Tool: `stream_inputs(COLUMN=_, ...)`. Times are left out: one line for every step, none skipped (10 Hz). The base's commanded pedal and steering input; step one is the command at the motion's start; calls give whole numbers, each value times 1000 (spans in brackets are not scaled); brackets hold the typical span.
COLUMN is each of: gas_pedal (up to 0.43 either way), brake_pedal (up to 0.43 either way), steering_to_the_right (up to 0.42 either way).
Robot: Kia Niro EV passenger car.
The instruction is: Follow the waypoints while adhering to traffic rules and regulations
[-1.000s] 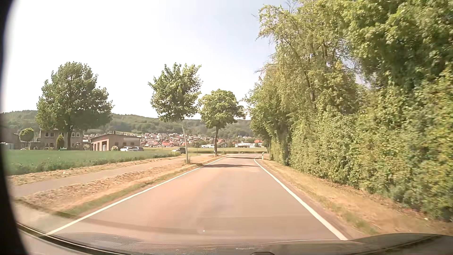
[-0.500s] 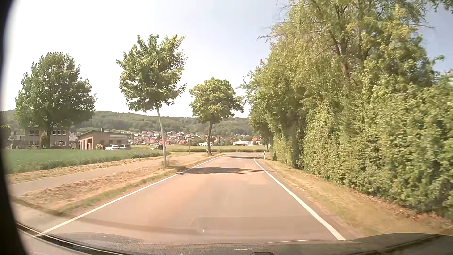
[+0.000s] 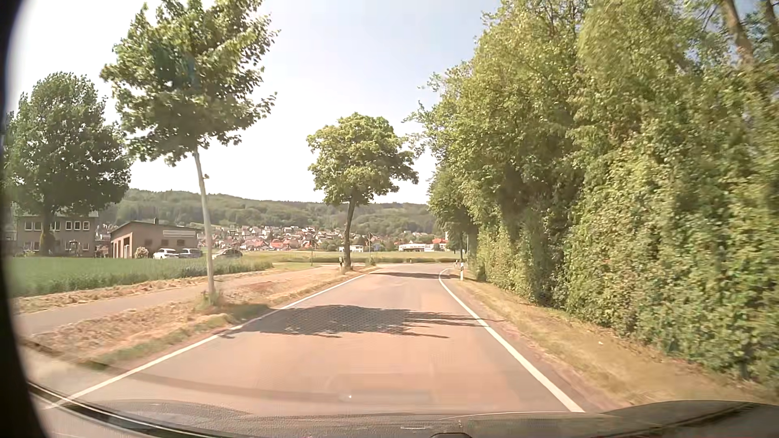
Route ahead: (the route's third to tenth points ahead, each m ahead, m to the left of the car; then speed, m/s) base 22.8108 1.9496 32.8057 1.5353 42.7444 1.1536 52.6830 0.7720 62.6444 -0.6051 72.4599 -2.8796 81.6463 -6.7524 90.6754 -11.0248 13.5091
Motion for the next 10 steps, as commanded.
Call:
stream_inputs(gas_pedal=157, brake_pedal=0, steering_to_the_right=-2)
stream_inputs(gas_pedal=150, brake_pedal=0, steering_to_the_right=-2)
stream_inputs(gas_pedal=118, brake_pedal=0, steering_to_the_right=-2)
stream_inputs(gas_pedal=118, brake_pedal=0, steering_to_the_right=-2)
stream_inputs(gas_pedal=118, brake_pedal=0, steering_to_the_right=-2)
stream_inputs(gas_pedal=118, brake_pedal=0, steering_to_the_right=-2)
stream_inputs(gas_pedal=118, brake_pedal=0, steering_to_the_right=-2)
stream_inputs(gas_pedal=138, brake_pedal=0, steering_to_the_right=-2)
stream_inputs(gas_pedal=177, brake_pedal=0, steering_to_the_right=-2)
stream_inputs(gas_pedal=177, brake_pedal=0, steering_to_the_right=-2)
